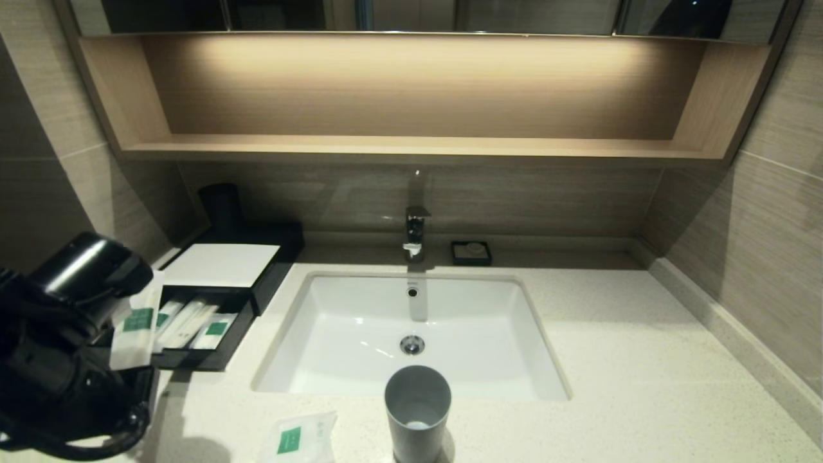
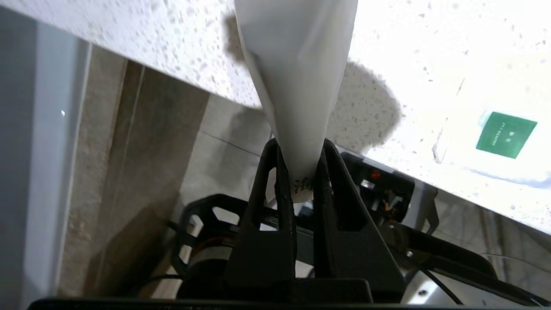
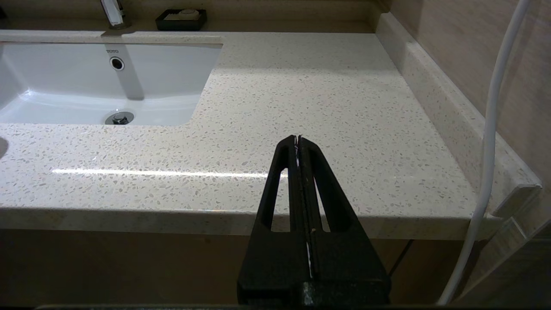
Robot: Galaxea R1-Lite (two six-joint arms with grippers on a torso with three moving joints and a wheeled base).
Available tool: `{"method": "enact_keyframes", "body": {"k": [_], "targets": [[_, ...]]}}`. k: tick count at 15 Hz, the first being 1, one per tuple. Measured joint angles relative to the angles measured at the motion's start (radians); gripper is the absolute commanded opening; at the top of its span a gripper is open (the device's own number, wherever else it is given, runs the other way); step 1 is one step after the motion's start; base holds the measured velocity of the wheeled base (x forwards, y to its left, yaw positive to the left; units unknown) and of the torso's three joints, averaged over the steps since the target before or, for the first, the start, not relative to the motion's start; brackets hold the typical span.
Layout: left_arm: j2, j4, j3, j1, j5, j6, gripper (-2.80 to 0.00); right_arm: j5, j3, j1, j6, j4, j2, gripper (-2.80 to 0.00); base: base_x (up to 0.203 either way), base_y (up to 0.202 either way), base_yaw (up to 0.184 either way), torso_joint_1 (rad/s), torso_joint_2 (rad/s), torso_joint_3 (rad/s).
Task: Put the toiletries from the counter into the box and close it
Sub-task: Pick up the bathroom toiletry, then place the bathroom toiletry into the drawer
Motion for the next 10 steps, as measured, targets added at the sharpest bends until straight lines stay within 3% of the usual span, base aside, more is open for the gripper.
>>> {"method": "enact_keyframes", "body": {"k": [2, 7, 10], "targets": [[0.006, 0.006, -0.05, 0.052, 0.0, 0.088, -2.8, 0.0, 0.0, 0.0, 0.001, 0.0, 0.0, -2.8, 0.0, 0.0, 0.0, 0.0, 0.0, 0.0], [0.06, -0.003, -0.165, 0.242, -0.001, 0.391, -2.8, 0.0, 0.0, 0.0, 0.0, 0.0, 0.0, -2.8, 0.0, 0.0, 0.0, 0.0, 0.0, 0.0], [0.135, -0.006, -0.254, 0.318, -0.006, 0.463, -2.8, 0.0, 0.0, 0.0, 0.0, 0.0, 0.0, -2.8, 0.0, 0.0, 0.0, 0.0, 0.0, 0.0]]}}
